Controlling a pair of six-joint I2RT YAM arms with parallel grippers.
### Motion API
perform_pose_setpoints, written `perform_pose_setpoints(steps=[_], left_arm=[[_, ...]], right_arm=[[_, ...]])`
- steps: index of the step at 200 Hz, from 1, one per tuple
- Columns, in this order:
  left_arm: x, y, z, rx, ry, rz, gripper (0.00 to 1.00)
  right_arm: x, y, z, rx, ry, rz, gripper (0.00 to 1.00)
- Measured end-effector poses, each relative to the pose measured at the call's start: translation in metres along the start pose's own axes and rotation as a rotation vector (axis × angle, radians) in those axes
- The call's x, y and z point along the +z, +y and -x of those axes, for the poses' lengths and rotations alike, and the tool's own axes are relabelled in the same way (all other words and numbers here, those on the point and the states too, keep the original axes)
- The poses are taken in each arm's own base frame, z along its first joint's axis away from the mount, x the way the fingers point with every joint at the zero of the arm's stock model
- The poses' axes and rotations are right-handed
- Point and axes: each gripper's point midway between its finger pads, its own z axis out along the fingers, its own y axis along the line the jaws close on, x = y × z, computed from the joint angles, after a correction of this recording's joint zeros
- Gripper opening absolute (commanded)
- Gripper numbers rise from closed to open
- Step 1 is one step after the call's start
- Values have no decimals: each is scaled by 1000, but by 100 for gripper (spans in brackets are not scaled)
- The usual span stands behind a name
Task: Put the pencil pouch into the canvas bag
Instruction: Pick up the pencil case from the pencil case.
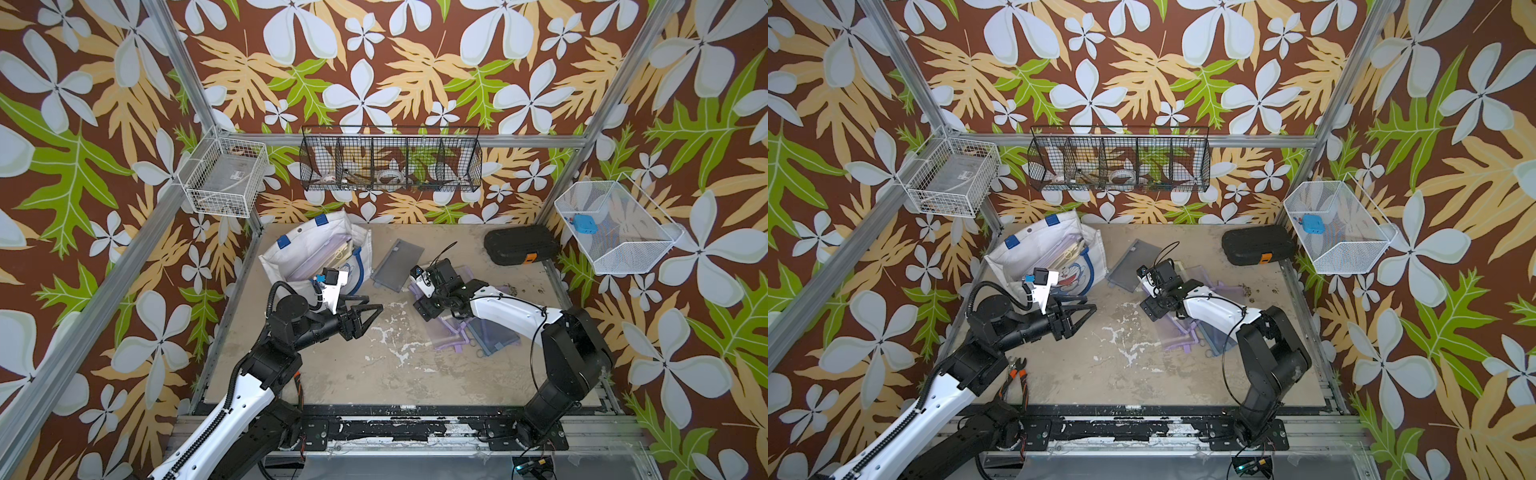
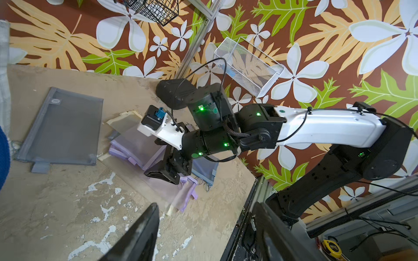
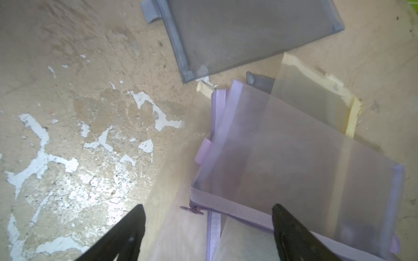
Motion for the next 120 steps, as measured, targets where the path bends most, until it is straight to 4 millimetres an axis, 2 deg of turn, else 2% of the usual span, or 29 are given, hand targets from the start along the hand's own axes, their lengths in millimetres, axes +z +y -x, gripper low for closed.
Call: perform_pose_setpoints(steps=[14, 40, 75, 120], left_arm=[[-1, -1, 0, -8, -2, -4, 69], [-1, -1, 1, -17, -6, -7, 69], [2, 6, -7, -48, 11, 9, 68], [2, 10, -10, -78, 11, 23, 67]], right_arm=[[11, 1, -7, -4, 33, -7, 83], [27, 0, -19, -8, 86, -25, 68], [31, -3, -19, 18, 85, -48, 46], [37, 11, -20, 2, 95, -47, 13]])
